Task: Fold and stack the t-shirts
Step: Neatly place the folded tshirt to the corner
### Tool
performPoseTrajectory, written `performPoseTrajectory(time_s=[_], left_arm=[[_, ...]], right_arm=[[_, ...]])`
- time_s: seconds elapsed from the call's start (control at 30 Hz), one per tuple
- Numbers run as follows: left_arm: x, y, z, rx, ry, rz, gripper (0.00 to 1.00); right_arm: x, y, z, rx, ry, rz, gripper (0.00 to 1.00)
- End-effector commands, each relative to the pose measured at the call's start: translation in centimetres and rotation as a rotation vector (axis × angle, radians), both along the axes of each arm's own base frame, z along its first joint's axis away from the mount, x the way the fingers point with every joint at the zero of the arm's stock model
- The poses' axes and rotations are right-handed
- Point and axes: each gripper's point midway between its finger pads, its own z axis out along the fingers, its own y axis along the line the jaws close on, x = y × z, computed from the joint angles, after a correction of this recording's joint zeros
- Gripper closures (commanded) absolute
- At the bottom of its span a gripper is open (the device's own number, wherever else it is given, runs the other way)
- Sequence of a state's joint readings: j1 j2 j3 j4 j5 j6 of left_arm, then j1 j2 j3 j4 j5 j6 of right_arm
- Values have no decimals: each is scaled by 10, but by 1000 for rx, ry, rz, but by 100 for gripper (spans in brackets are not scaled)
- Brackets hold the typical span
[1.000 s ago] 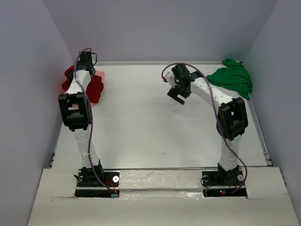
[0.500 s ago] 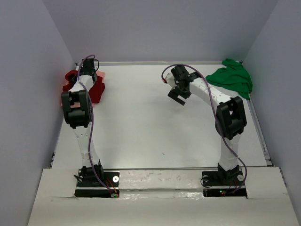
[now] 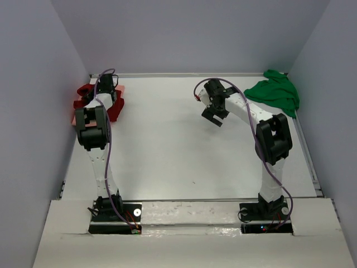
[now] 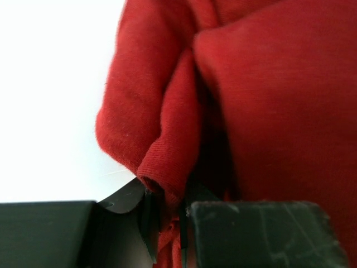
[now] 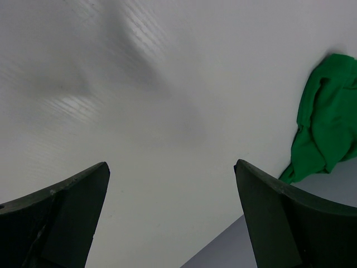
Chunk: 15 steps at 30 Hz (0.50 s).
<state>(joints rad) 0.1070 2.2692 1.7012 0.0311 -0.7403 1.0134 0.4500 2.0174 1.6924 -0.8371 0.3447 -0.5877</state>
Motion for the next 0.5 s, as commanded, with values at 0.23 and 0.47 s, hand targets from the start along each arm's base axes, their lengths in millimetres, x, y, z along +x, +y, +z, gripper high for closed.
performPoseTrajectory(time_s=[0.23, 0.47], left_arm=[[0, 12, -13, 35, -24, 24, 100], [4, 13, -18, 37, -39, 33, 83]], right_arm=[[-3, -20, 17, -19, -26, -22, 0], [-5, -32, 21, -26, -33, -48, 0]])
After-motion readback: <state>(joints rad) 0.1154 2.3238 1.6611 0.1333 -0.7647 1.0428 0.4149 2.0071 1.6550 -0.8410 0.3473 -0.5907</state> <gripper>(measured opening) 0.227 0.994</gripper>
